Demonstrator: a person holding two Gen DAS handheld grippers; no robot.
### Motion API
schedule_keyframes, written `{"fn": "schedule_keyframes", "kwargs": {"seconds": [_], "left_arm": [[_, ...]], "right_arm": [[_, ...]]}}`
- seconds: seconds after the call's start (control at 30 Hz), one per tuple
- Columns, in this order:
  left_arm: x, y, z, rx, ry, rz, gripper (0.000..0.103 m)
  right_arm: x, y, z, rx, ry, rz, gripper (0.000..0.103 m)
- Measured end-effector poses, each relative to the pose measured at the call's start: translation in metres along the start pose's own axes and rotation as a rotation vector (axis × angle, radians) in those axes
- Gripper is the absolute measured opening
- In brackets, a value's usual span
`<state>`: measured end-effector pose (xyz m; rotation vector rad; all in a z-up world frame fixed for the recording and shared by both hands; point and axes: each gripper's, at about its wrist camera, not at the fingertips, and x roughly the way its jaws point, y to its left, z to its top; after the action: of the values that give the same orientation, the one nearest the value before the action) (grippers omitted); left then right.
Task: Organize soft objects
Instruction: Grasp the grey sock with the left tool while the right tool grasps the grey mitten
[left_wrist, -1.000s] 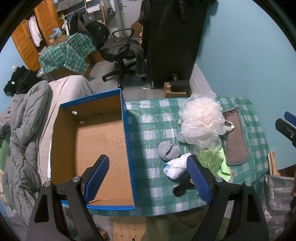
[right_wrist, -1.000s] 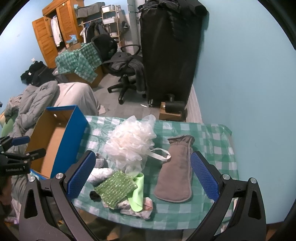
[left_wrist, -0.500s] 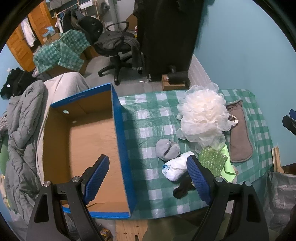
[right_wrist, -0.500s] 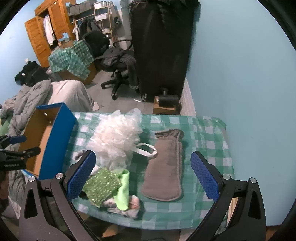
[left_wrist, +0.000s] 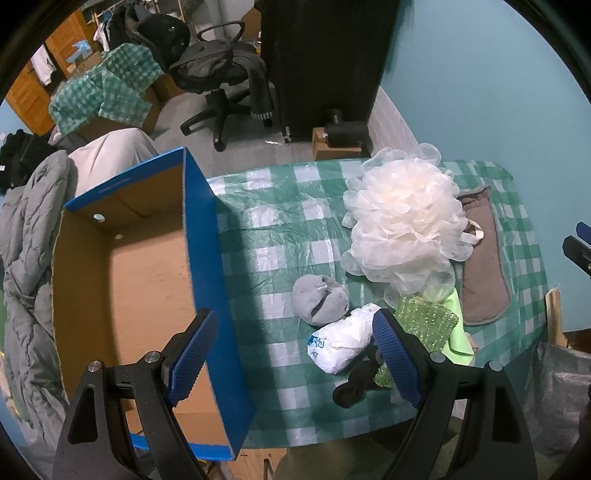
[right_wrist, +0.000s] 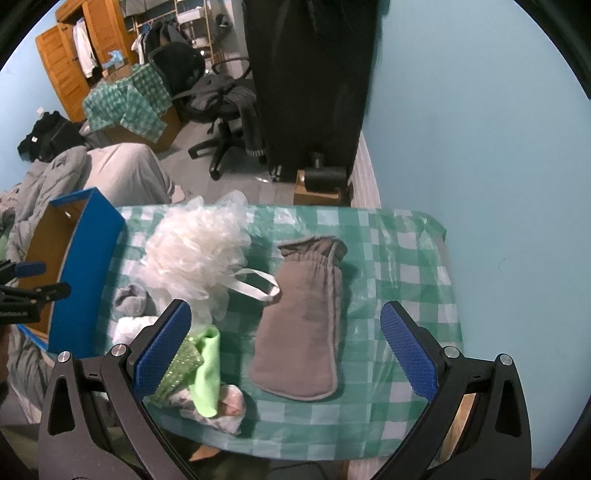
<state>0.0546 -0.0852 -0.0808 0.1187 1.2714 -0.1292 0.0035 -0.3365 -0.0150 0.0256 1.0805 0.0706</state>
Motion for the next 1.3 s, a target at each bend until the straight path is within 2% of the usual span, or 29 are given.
{"fn": "schedule_keyframes", "kwargs": {"seconds": [0.13, 0.5, 0.93, 1.3], "left_arm": [[0.015, -0.008, 0.002, 0.030, 0.018, 0.017, 0.087], [0.054, -0.016, 0.004, 0.025, 0.090, -0.037, 0.087], [0.108, -0.025, 0.007, 0.022, 0.193, 0.011, 0.087], [0.132, -0.033, 0.006, 0.054, 0.235, 0.040, 0.087]], "right_arm": [[0.021, -0.011, -0.004, 0.010, 0.042, -0.001, 0.101], [0.071, -0.026, -0.018, 0.020, 0.131, 0.014, 0.101], [0.105, -0.034, -0.027, 0.028, 0.189, 0.015, 0.101], [0.128, -0.036, -0.033, 0.049, 0.241, 0.017, 0.101]]}}
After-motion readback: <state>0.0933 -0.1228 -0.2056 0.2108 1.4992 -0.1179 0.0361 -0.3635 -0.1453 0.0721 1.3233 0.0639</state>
